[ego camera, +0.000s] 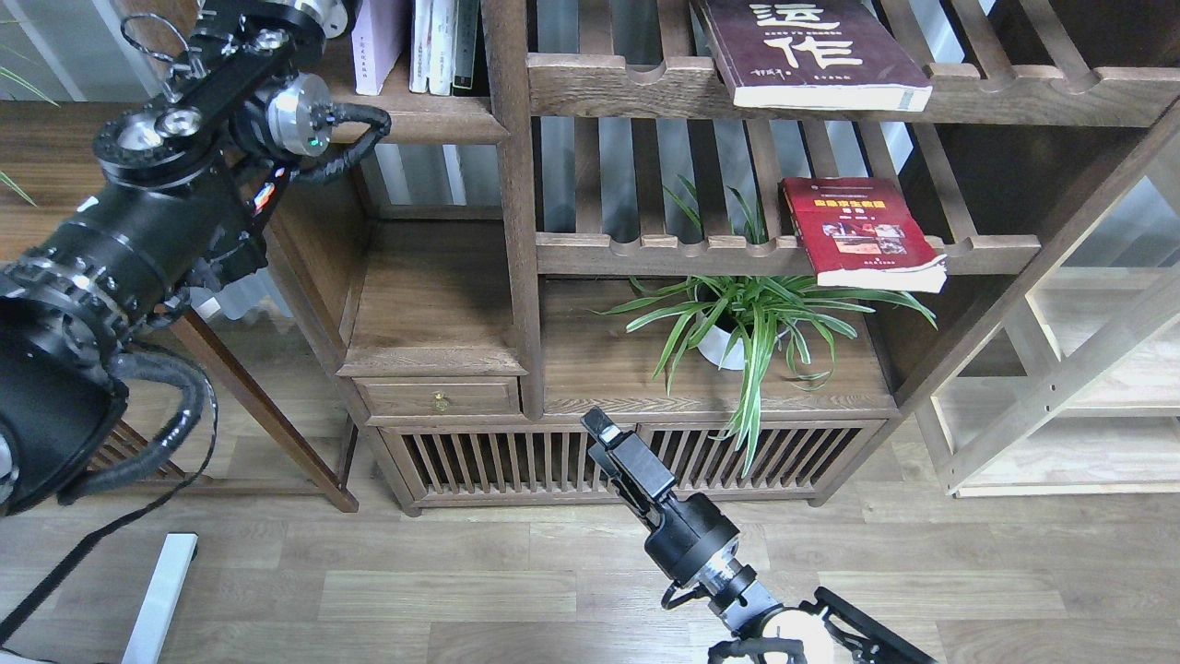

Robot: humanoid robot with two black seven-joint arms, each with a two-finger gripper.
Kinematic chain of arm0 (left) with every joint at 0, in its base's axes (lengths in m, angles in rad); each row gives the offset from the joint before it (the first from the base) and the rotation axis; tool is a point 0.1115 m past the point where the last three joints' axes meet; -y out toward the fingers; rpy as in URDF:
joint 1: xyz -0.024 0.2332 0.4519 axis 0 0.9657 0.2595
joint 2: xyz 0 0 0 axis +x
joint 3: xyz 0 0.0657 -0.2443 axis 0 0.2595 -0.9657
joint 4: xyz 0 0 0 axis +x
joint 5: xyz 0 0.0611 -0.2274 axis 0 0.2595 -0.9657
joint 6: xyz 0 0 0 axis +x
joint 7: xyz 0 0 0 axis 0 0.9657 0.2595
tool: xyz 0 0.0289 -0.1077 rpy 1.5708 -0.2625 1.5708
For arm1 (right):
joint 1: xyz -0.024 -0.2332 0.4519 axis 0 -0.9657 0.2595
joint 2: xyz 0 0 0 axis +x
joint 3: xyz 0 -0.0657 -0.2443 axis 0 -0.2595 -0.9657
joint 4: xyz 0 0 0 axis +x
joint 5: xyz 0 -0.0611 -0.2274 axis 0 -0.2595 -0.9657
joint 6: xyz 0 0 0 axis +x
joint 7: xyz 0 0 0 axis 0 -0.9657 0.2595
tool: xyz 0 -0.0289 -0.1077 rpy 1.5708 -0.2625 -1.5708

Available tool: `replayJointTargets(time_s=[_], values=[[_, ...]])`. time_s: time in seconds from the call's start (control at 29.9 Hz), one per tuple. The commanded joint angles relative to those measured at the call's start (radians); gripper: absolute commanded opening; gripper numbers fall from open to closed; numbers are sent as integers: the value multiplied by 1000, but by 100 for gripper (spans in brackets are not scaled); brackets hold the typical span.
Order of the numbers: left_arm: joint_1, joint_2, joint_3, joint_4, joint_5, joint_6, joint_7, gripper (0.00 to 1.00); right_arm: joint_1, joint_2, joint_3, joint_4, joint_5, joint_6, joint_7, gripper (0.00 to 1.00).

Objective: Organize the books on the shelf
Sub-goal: 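Insert the white book upright among the books on the upper shelf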

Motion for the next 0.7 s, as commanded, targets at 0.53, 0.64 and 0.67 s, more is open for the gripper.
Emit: replayJointTargets(time_s=[0.53,0.64,0.67], values=[[-76,24,-107,-5,-89,-12,-34,40,-12,-14,-13,-3,-5,0,-3,99],[-81,30,-108,-27,-92,-12,-34,44,-14,-12,10,8,-5,0,0,98],[-81,36,-110,-40,-95,-12,-34,46,-12,-12,24,15,-3,0,1,98]])
